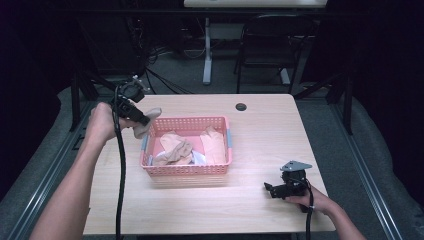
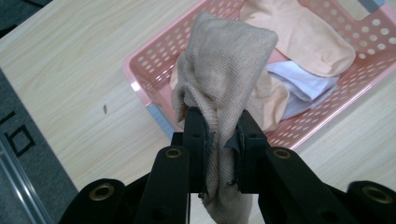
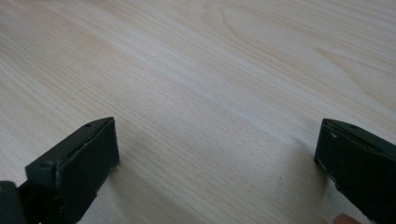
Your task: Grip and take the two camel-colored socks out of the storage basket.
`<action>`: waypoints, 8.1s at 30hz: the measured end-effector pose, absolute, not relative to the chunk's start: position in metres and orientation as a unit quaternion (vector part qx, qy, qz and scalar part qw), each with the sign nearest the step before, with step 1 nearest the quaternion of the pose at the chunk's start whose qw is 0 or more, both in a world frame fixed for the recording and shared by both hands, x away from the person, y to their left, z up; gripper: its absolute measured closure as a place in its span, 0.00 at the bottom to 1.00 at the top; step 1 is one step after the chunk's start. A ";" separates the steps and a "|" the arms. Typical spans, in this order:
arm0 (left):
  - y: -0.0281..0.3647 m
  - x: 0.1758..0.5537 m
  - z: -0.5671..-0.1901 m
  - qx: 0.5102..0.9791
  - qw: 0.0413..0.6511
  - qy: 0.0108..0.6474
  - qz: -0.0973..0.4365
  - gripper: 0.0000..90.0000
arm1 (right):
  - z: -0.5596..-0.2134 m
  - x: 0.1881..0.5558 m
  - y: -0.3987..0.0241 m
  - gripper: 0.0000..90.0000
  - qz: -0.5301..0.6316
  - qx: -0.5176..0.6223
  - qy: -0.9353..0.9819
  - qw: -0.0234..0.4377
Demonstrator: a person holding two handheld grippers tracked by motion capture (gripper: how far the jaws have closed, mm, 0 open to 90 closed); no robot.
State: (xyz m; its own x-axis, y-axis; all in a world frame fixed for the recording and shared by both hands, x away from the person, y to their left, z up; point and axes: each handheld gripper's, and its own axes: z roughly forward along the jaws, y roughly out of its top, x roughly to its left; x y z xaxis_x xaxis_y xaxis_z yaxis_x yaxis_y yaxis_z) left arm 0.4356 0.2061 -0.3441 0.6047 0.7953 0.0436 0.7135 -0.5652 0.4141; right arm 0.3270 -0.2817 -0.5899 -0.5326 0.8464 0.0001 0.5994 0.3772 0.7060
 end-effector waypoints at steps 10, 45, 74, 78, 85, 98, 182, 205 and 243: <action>0.242 0.429 -0.343 0.864 0.170 0.458 0.122 0.86 | -0.590 0.327 -0.282 0.00 0.333 0.447 0.810 0.185; 0.323 0.421 -0.462 0.821 0.148 0.547 0.069 0.86 | -0.589 0.326 -0.282 0.00 0.331 0.447 0.810 0.185; 0.331 0.413 -0.508 0.807 0.148 0.572 0.023 0.14 | -0.589 0.326 -0.282 0.00 0.331 0.447 0.810 0.185; 0.332 0.412 -0.494 0.803 0.150 0.576 0.027 0.00 | -0.589 0.326 -0.282 0.00 0.331 0.447 0.810 0.185; 0.337 0.411 -0.468 0.806 0.155 0.570 0.039 0.00 | -0.589 0.325 -0.282 0.00 0.332 0.447 0.810 0.186; 0.332 0.415 -0.414 0.815 0.158 0.553 0.069 0.00 | -0.589 0.325 -0.282 0.00 0.331 0.447 0.810 0.186; 0.144 0.462 -0.510 0.890 0.101 0.445 -0.024 0.91 | -0.590 0.323 -0.282 0.00 0.336 0.448 0.807 0.186; 0.154 0.453 -0.463 0.896 0.126 0.426 0.017 0.94 | -0.590 0.323 -0.283 0.00 0.335 0.445 0.809 0.186; 0.190 0.437 -0.366 0.886 0.174 0.422 0.087 0.94 | -0.590 0.323 -0.283 0.00 0.332 0.444 0.811 0.188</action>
State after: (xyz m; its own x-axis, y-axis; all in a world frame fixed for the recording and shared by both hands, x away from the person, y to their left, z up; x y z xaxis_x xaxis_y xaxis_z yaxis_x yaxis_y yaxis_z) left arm 0.4374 0.1902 -0.3662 0.6296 0.7769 0.0067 0.7165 -0.5840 0.3816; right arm 0.3231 -0.2834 -0.5896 -0.5353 0.8446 -0.0095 0.5952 0.3851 0.7053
